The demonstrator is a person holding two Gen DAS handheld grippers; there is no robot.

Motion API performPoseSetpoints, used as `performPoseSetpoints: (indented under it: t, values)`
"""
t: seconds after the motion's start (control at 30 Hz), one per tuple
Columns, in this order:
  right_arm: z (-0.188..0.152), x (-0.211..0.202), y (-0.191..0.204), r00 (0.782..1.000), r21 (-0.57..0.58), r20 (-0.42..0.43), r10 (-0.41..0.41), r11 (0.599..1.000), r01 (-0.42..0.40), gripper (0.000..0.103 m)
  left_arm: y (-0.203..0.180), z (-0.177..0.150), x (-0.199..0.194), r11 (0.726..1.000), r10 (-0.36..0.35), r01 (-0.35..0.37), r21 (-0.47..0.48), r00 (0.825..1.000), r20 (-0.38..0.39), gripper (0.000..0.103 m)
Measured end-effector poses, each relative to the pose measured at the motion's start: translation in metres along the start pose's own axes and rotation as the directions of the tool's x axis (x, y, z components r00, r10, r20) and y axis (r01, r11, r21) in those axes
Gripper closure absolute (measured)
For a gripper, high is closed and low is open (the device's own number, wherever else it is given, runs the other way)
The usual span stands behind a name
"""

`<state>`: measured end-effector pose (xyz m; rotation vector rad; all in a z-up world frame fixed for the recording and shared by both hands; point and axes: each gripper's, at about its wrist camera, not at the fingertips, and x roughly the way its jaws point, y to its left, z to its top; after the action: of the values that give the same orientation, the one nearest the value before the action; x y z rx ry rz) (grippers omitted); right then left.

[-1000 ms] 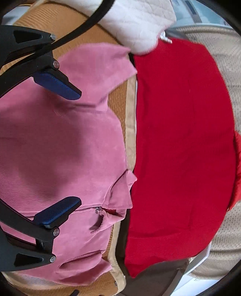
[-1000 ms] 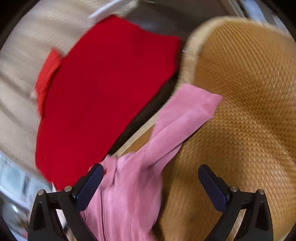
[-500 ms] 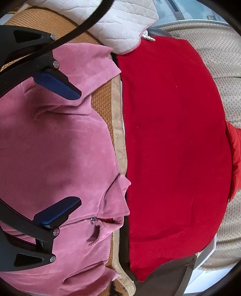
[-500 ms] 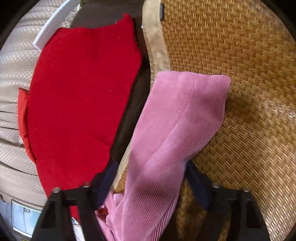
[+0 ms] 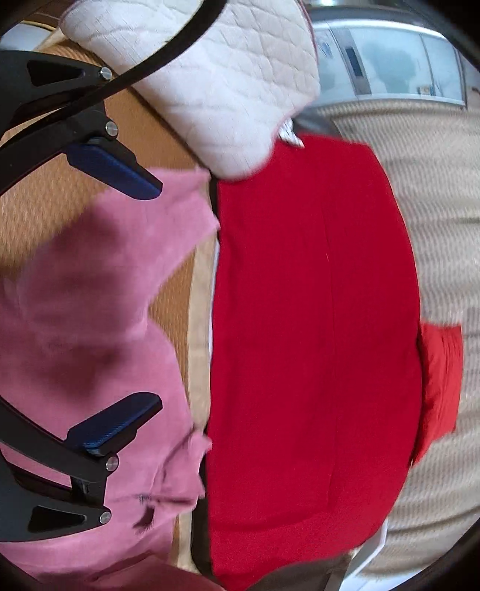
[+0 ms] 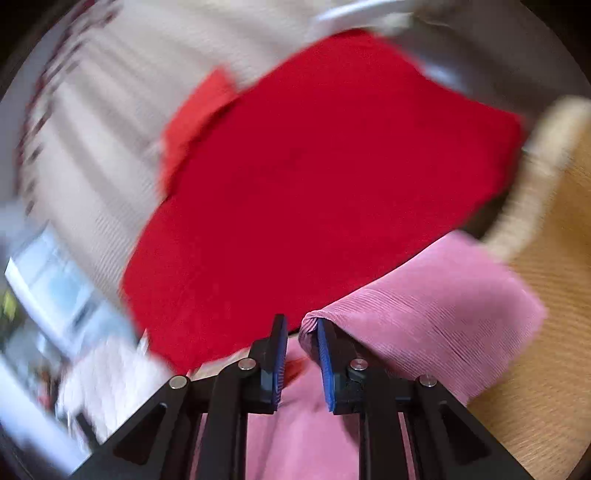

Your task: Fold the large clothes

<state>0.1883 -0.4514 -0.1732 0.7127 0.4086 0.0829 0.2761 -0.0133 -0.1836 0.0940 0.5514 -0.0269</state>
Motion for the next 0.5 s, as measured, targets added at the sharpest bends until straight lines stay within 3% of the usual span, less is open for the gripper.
performPoseSetpoints:
  t: [0.13,0.2,0.27,0.3,0.37,0.4,0.43,0.5]
  values:
    - [-0.044,0.043,0.066,0.983,-0.107,-0.163,0.082,0.989,-0.101,0.085,0.039,-0.005,0.0,0.998,0.043,-0.044,-0.051,0.999,-0.027,0.0]
    - [-0.075,0.075,0.091,0.959,-0.168,-0.279,0.054,0.98,-0.104,0.083,0.057,-0.008,0.001,0.995,0.065,-0.068,-0.069,0.997,-0.04,0.0]
    - [-0.106,0.106,0.107,0.912,-0.189,-0.411,0.011,0.977,-0.097,0.082,0.07,-0.011,0.001,0.993,0.073,-0.077,-0.087,0.996,-0.051,0.0]
    - [-0.128,0.127,0.111,0.867,-0.199,-0.498,-0.009,0.974,-0.104,0.079,0.075,-0.012,0.001,0.992,0.074,-0.079,-0.094,0.996,-0.054,0.0]
    - [-0.163,0.146,0.126,0.787,-0.233,-0.615,-0.052,0.965,-0.119,0.067,0.082,-0.014,0.0,0.991,0.072,-0.078,-0.105,0.996,-0.057,0.0]
    - [-0.176,0.155,0.127,0.749,-0.255,-0.658,-0.08,0.959,-0.121,0.052,0.084,-0.014,-0.001,0.991,0.06,-0.067,-0.114,0.996,-0.059,0.0]
    - [-0.185,0.155,0.129,0.731,-0.261,-0.678,-0.08,0.955,-0.138,0.042,0.085,-0.015,-0.002,0.991,0.053,-0.059,-0.118,0.997,-0.059,0.0]
    - [-0.189,0.149,0.13,0.741,-0.267,-0.669,-0.056,0.949,-0.169,0.037,0.083,-0.014,-0.003,0.991,0.04,-0.046,-0.122,0.998,-0.054,0.0]
